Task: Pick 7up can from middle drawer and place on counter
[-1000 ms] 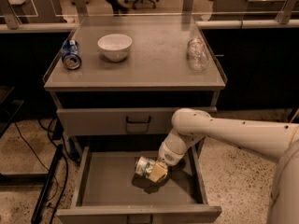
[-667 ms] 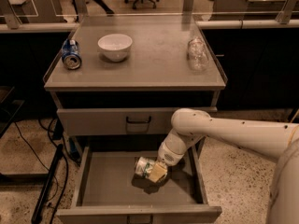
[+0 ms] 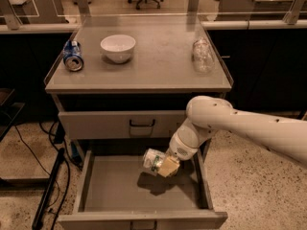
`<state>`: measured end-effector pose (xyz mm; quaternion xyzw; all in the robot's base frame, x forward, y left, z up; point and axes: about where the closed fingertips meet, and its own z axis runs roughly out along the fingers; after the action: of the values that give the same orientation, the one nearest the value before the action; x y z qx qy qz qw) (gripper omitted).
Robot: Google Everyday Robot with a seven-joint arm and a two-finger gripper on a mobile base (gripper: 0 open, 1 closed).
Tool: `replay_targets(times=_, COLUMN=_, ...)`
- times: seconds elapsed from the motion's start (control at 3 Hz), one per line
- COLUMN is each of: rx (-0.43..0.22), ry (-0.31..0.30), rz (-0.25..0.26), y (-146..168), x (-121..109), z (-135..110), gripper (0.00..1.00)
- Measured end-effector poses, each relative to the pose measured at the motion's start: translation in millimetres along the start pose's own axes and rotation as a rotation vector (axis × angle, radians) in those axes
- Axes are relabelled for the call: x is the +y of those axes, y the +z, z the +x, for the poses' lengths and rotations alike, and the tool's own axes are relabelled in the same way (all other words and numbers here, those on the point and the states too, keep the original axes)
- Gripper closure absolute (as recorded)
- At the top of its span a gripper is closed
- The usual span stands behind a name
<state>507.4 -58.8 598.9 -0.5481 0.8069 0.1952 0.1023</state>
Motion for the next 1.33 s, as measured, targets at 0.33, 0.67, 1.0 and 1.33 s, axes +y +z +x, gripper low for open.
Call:
replay_targets(times=0.33, rx=0.000, ry=-0.004, rz=-0.005, y=1.2, x=0.6, z=-0.9, gripper=1.00)
replay_targets(times=0.67, rx=-0.006, ry=-0.025, rz=0.041, y=-23.7, x=-0.2, z=-10.5, gripper=1.00)
replay_targets(times=1.0, rx=-0.013, ry=-0.058, rz=0.123, y=-76.4, x=-4.9, z=-30.7, gripper=1.00)
replay_targets(times=1.33, rx=-0.014, ry=-0.059, rz=0.118, y=-74.7, x=-4.0, z=-30.5, gripper=1.00)
